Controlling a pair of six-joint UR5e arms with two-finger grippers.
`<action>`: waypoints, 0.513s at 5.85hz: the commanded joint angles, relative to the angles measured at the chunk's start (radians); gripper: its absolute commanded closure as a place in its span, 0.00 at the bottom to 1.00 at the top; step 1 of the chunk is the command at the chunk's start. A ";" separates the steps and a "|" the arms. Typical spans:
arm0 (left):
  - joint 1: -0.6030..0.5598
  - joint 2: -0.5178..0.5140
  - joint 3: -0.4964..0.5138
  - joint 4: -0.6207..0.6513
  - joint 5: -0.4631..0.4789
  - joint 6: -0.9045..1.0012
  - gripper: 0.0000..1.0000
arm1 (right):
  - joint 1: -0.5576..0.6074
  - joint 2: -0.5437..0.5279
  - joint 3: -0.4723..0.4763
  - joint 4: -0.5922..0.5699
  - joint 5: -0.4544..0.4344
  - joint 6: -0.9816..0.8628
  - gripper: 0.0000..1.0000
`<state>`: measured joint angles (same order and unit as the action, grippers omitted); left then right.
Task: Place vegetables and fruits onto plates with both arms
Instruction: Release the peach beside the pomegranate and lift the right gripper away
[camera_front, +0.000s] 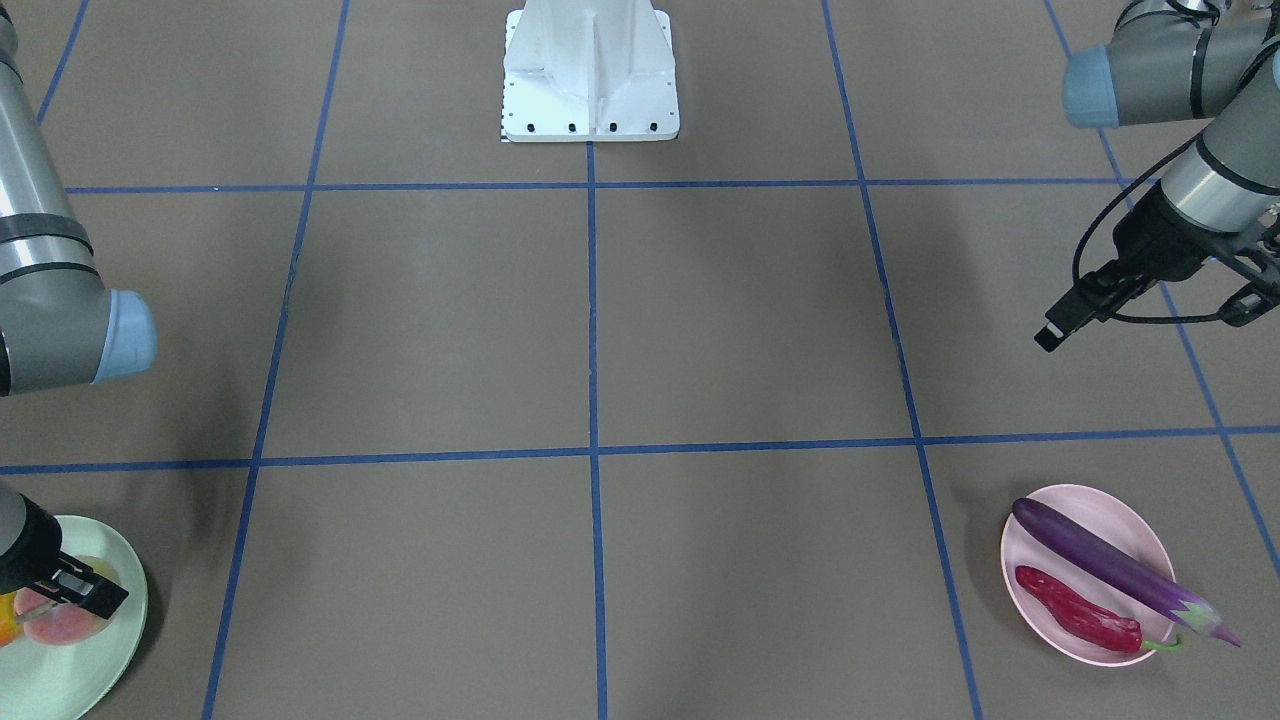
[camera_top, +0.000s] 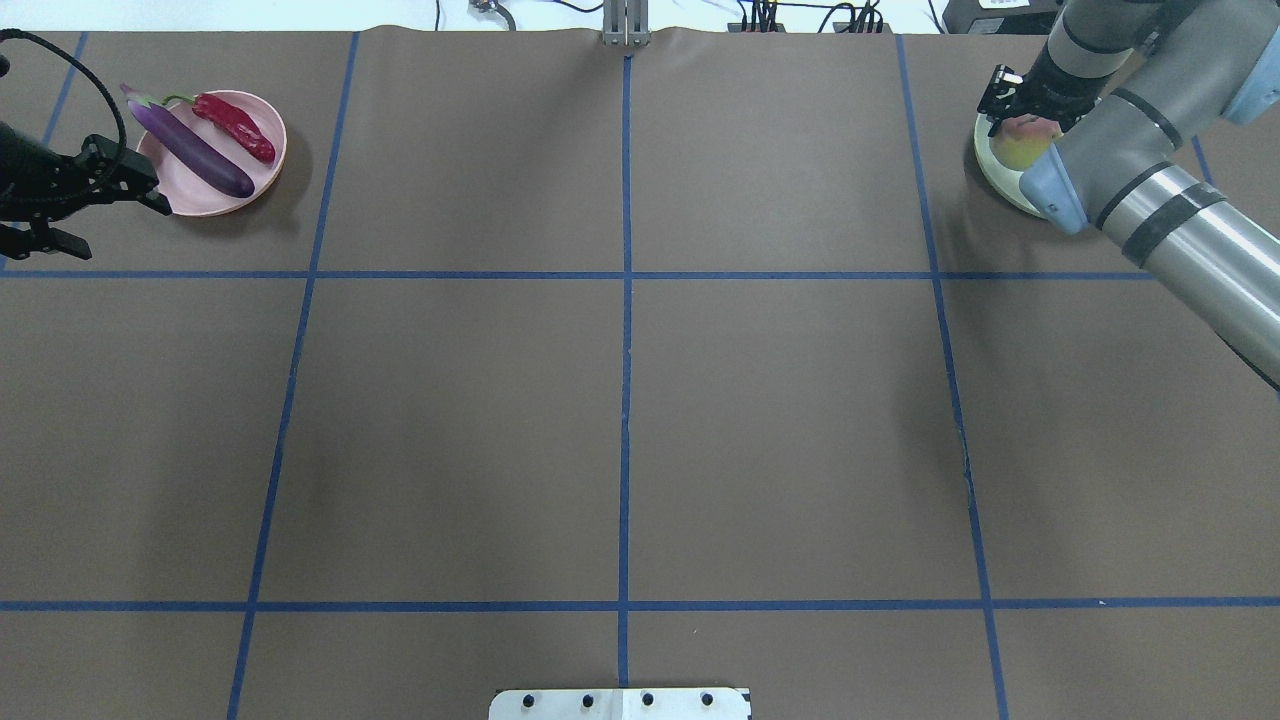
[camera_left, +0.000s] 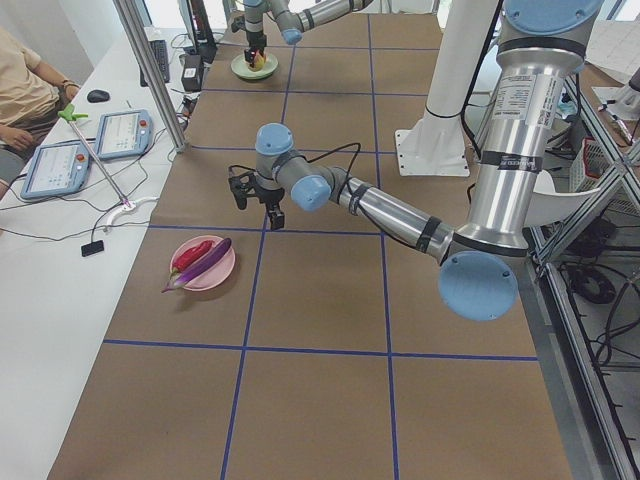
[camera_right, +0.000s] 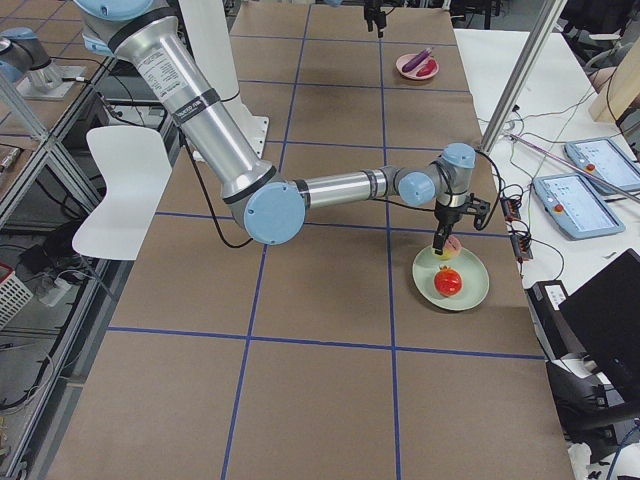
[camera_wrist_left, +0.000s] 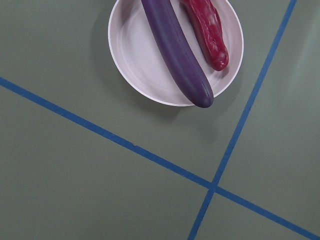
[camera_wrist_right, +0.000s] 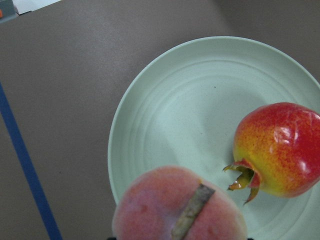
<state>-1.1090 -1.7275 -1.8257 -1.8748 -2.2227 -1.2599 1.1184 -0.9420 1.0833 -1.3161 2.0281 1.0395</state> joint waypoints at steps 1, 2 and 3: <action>0.003 0.025 -0.033 0.000 0.002 0.042 0.00 | 0.032 -0.021 0.012 0.001 0.027 -0.077 0.00; 0.000 0.076 -0.059 0.000 0.000 0.171 0.00 | 0.059 -0.084 0.083 0.001 0.108 -0.146 0.00; -0.011 0.138 -0.091 0.000 -0.014 0.268 0.00 | 0.061 -0.171 0.201 0.001 0.116 -0.179 0.00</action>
<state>-1.1122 -1.6428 -1.8885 -1.8746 -2.2271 -1.0858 1.1707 -1.0392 1.1883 -1.3147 2.1194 0.9019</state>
